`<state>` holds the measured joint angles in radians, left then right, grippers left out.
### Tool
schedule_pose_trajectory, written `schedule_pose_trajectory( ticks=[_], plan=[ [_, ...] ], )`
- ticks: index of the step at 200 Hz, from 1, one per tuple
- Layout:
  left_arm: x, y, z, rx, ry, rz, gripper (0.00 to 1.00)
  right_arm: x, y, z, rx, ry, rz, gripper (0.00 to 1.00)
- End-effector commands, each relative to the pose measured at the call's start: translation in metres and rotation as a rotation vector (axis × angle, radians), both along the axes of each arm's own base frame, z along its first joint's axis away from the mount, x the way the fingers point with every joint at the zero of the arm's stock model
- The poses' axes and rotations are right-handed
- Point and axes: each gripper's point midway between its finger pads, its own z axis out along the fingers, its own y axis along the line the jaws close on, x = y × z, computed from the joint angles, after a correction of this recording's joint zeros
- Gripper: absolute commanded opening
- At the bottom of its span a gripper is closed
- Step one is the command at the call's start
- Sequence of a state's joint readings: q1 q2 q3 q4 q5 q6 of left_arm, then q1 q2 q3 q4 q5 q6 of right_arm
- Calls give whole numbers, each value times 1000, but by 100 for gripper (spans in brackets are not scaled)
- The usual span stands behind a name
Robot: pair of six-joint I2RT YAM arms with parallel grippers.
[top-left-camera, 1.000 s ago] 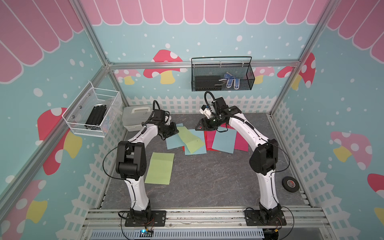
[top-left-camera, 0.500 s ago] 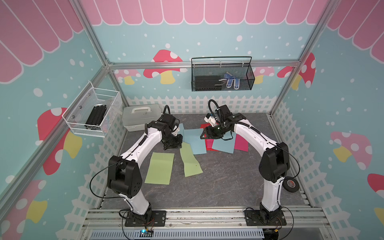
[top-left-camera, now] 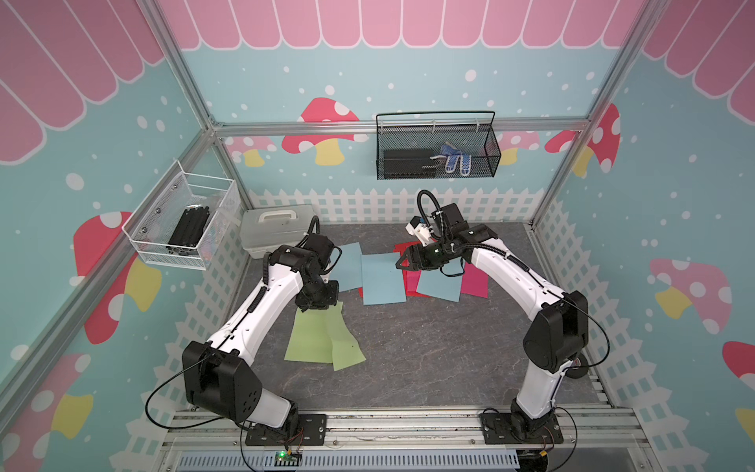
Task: Sort the scattered colored papers by color
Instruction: Place the colored paper.
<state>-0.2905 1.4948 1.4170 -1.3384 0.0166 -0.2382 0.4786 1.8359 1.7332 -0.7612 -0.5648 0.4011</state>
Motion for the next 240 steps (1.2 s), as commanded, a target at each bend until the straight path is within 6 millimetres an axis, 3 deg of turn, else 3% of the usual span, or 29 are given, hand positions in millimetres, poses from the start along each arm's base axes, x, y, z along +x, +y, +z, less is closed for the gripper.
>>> schedule_pose_trajectory(
  ticks=[1,22,77,217,240],
  plan=[
    [-5,17,4,103,43,-32,0,-4,-1,7,20,-5,1,61],
    [1,27,1,178,69,-42,0,-4,-1,7,21,-7,3,61],
    [18,23,2,190,67,-83,0,-2,-1,0,18,8,2,61],
    [34,56,-26,429,163,-60,0,0,0,-10,22,38,5,61],
    [33,61,-26,453,163,-46,11,0,0,-14,22,50,9,61]
  ],
)
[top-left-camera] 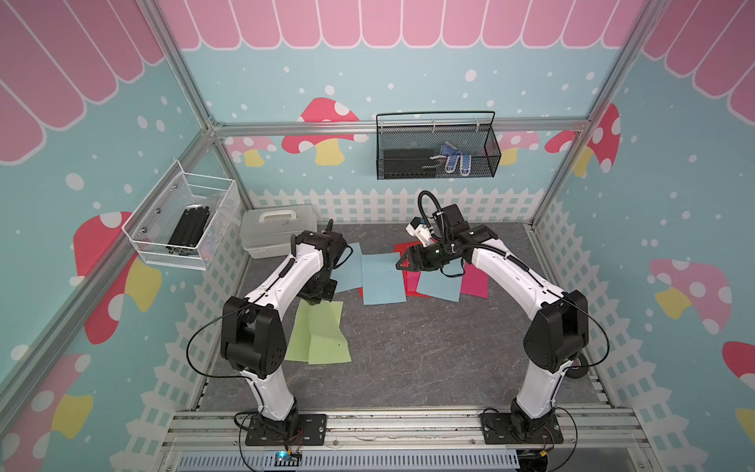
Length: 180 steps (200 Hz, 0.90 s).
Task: Sort the scattered colored papers by color
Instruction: Place the colored paper.
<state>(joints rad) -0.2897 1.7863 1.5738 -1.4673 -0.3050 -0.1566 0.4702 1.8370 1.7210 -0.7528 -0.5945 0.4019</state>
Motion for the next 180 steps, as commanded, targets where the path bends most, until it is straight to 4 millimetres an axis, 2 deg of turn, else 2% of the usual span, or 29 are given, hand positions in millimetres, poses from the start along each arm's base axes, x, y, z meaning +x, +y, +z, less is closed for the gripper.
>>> schedule_pose_trajectory(
  ticks=[1,40,80,103,119,123,135,154,180],
  plan=[
    [2,13,7,66,-13,21,12,1,0,-12,2,35,0,61],
    [2,23,6,99,-17,43,28,-3,2,-20,5,63,9,61],
    [4,29,1,135,-7,56,30,-15,7,-33,9,109,29,60],
    [9,29,-1,141,-25,78,30,-49,30,-58,-23,161,115,56],
    [14,31,0,138,-64,120,39,-79,47,-78,-74,193,194,53],
    [16,32,-1,133,-76,133,39,-86,51,-95,-99,231,208,52],
    [20,37,-3,117,-113,190,38,-105,63,-112,-131,262,254,50],
    [29,45,-6,32,-221,338,38,-123,69,-130,-190,276,285,47],
    [38,41,-7,-194,-417,520,42,-134,65,-145,-246,288,287,44]
  ],
)
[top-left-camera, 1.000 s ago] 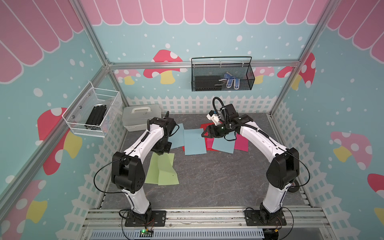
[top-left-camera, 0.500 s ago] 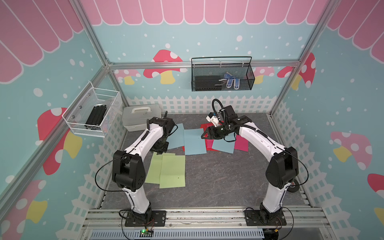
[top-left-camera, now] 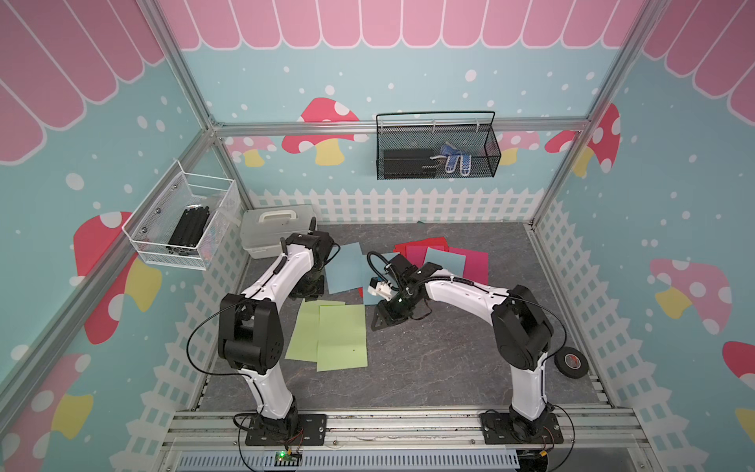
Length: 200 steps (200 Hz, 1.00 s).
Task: Sort the scattered colored papers by color
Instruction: Place the colored paper.
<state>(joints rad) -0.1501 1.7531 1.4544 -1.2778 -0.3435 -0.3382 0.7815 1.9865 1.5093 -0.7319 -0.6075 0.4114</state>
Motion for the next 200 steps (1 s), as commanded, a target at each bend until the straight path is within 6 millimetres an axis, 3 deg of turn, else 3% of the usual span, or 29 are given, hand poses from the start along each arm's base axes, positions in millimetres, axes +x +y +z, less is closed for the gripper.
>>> schedule_pose_trajectory(
  ticks=[1,28,72,98,110,127,200],
  plan=[
    [19,-5,13,-181,-282,200,42,1,-12,-10,-57,-12,-10,44],
    [15,8,10,-169,-349,287,47,-5,-23,-29,-120,-13,0,41],
    [7,19,-11,-194,-357,399,45,-7,-18,-61,-243,-31,56,24],
    [9,-6,-13,-377,-443,416,43,-7,-11,-60,-228,-33,50,45],
    [9,-19,-12,-463,-482,409,43,-8,-8,-57,-203,-30,43,48],
    [3,-20,-10,-481,-502,413,44,-11,-2,-57,-170,0,30,50],
    [-24,35,-31,-251,-467,584,43,-15,-1,-65,-163,38,1,36]
  ],
)
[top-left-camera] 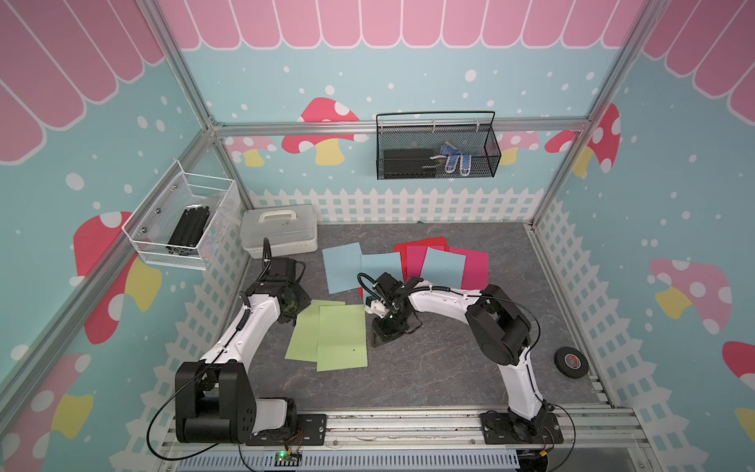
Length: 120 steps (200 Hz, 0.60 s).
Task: Sort the scattered colored papers by color
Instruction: Place the colored paper, then adjust the colored paper at the center of the board.
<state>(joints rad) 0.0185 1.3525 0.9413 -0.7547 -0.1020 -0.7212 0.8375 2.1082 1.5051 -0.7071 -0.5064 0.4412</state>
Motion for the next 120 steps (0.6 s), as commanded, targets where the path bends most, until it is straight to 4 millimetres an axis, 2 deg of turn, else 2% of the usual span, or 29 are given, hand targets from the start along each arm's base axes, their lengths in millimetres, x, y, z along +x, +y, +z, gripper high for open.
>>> schedule_pose_trajectory(
  ticks=[1,24,59,101,120],
  plan=[
    [-8,22,-12,63,39,113,42,-5,-3,-5,-15,24,-8,35],
    [-8,33,-14,103,38,168,42,-7,-2,-6,-8,35,-2,30],
    [-2,42,-20,98,35,205,43,-8,1,-10,-5,57,0,28],
    [3,44,-47,28,70,225,43,-13,11,-10,5,70,19,27],
    [6,44,-53,13,72,226,43,-13,16,-10,10,69,25,27]
  ],
)
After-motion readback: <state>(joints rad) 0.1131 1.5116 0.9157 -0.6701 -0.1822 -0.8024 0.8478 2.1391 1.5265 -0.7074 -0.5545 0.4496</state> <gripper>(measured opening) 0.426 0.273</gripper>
